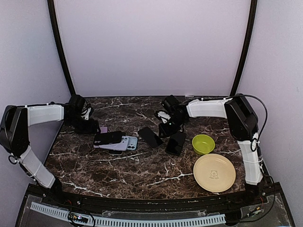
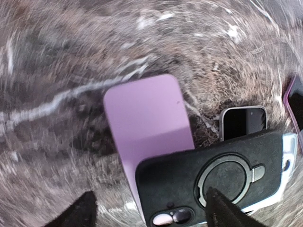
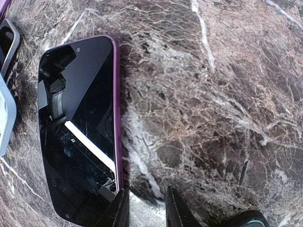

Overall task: Put the phone into the phone case
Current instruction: Adjust the phone case with another phone case.

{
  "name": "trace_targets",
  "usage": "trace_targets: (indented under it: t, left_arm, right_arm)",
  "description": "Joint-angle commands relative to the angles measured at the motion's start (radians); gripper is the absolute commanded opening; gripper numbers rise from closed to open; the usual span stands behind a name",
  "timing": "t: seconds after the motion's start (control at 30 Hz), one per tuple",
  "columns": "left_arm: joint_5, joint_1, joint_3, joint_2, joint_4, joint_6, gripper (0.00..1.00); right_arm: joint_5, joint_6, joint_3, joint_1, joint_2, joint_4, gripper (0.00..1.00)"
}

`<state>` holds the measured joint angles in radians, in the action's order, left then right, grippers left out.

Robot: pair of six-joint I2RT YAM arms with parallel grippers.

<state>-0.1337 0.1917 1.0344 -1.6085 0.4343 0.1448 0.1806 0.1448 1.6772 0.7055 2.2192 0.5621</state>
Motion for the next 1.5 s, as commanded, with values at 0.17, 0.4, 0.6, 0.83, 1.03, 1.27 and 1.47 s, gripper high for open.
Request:
trace_targets:
  t: [0.17,0.4,0.6,0.83,1.03,1.27,1.47]
  left_arm:
    - [-0.09,-0.063,-0.131,0.107,-0.088,0.148,0.49]
    - [-0.099,-0.062,-0.138,0.053,-0.059,0.116,0.43]
    - [-0.086,-0.062,-0.123,0.013,-0.045,0.113,0.41]
    - [-0.056,-0.061,-0.152,0.065,-0.034,0.11,0.4]
    - [-0.047,-0.061,-0.165,0.085,-0.032,0.095,0.45]
    - [-0.096,-0.061,-0.154,0.021,-0.017,0.092,0.39]
    - [-0.122,-0.061,-0.145,-0.016,-0.02,0.095,0.35]
  right_arm:
    - [-0.026,0.016,-0.056,0.022,-0.071,-0.013,0.32]
    - [-0.037,0.015,-0.075,0.022,-0.082,-0.018,0.34]
    - [-0.036,0.017,-0.091,0.023,-0.09,-0.026,0.34]
    - [-0.043,0.012,-0.108,0.023,-0.099,-0.028,0.35]
    - [-0.044,0.012,-0.111,0.023,-0.1,-0.028,0.35]
    - [-0.045,0.01,-0.125,0.023,-0.105,-0.033,0.35]
    - [-0.044,0.011,-0.124,0.023,-0.102,-0.038,0.35]
